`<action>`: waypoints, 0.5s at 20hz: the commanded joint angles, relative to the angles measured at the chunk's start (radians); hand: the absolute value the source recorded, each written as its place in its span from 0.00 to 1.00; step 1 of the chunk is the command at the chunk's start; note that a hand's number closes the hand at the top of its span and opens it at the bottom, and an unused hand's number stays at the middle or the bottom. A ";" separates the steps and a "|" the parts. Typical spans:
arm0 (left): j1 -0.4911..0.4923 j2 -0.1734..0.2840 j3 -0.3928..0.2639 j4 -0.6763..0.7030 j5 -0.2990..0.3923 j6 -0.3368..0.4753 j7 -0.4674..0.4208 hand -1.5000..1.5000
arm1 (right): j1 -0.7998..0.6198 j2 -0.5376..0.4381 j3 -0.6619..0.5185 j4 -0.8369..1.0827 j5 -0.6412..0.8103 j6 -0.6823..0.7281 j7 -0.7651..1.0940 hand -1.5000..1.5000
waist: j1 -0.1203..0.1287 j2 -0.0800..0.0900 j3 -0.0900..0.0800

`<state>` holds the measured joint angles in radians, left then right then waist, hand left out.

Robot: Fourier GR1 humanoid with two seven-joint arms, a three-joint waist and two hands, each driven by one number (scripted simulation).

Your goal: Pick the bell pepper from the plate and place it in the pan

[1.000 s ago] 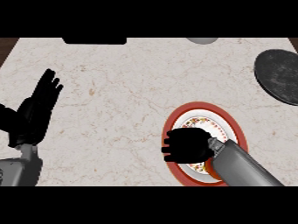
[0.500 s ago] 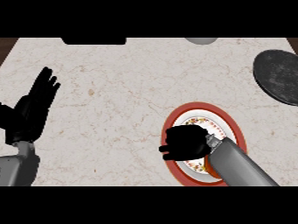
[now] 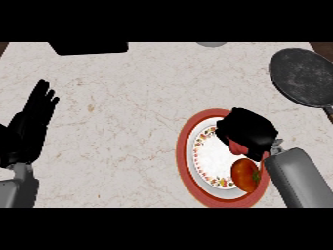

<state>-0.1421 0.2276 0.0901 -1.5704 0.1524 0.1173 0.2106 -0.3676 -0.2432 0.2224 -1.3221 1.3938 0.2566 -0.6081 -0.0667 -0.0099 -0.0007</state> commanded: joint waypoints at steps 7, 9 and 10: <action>-0.008 -0.019 -0.010 0.018 -0.002 -0.001 -0.010 0.50 | -0.090 0.088 -0.332 -0.334 -0.023 0.065 0.542 1.00 | 0.018 -0.004 -0.002; 0.033 -0.017 -0.019 -0.039 0.012 -0.021 0.004 0.50 | -0.069 0.114 -0.326 -0.424 -0.012 0.130 0.617 1.00 | 0.048 -0.001 0.000; -0.002 -0.018 -0.012 -0.005 0.008 -0.017 -0.002 0.50 | -0.103 0.099 -0.354 -0.471 -0.037 0.174 0.624 1.00 | 0.044 0.001 -0.001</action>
<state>-0.1307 0.2190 0.0823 -1.5803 0.1579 0.1048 0.2106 -0.4316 -0.1592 -0.0826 -1.6325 1.3710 0.3341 -0.1011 -0.0390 -0.0123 -0.0013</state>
